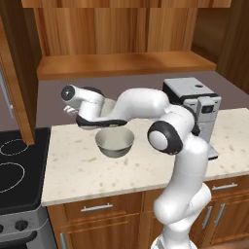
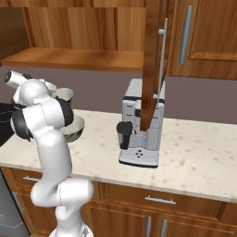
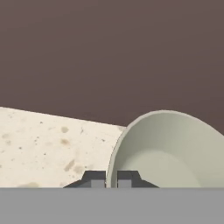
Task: Pick up the bowls on the counter and stack them on top of one another in the open cabinet. Place the smaller bowl on top of the larger bowl.
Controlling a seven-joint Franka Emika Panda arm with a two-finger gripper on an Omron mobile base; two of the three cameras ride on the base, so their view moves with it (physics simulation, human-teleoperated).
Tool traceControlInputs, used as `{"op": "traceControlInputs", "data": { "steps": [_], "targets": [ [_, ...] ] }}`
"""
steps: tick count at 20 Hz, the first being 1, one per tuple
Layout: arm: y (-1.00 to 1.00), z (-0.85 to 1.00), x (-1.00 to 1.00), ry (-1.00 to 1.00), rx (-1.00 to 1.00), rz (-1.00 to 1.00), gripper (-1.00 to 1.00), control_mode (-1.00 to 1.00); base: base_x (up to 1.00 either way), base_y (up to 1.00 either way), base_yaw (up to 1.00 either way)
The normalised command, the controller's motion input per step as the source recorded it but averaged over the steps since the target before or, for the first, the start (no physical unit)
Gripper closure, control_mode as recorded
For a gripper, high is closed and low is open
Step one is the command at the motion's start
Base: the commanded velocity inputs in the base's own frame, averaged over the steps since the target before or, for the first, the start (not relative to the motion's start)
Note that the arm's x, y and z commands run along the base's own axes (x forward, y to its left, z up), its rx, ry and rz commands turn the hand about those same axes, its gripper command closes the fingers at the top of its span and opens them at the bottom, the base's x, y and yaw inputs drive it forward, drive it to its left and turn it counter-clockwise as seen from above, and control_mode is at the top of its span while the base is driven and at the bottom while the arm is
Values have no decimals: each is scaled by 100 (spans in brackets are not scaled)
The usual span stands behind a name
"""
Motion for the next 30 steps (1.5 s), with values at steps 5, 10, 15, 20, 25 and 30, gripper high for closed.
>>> {"op": "traceControlInputs", "data": {
  "steps": [5, 10, 15, 20, 25, 30],
  "targets": [
    [-14, -21, -100, -1, -6, 0, 100, -100, 0, 0, 0],
    [-19, -25, -70, -5, -2, 0, 100, -100, 0, 0, 0],
    [-13, -11, -8, -6, 0, 4, 100, -100, 0, 0, 0],
    [-8, -23, 19, -3, 0, 4, 100, -100, 0, 0, 0],
    [-1, -26, 12, 0, 0, 5, 100, -100, 0, 0, 0],
    [0, -15, 10, 0, 0, 3, -100, -100, 0, 0, 0]
  ]
}}
